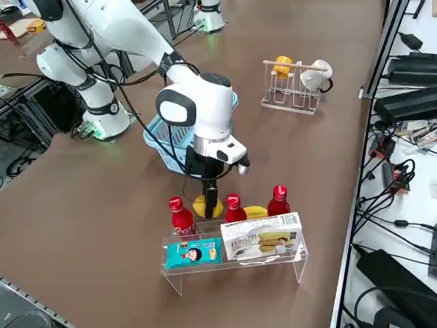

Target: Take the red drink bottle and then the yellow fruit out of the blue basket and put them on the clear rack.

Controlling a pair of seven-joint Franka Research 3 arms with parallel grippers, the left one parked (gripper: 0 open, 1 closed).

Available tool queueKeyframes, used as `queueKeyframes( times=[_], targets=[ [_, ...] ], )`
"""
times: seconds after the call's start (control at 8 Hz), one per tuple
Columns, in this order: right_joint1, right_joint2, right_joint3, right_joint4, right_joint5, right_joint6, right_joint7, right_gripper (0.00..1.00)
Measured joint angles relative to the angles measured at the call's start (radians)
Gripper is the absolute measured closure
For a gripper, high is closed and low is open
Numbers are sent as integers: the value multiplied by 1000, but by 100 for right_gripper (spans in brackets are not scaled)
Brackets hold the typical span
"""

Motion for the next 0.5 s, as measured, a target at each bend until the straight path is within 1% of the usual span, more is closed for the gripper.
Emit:
queueKeyframes(
  times=[0.5],
  targets=[
    [-16, 18, 0, 0, -32, 21, -2, 16]
  ],
)
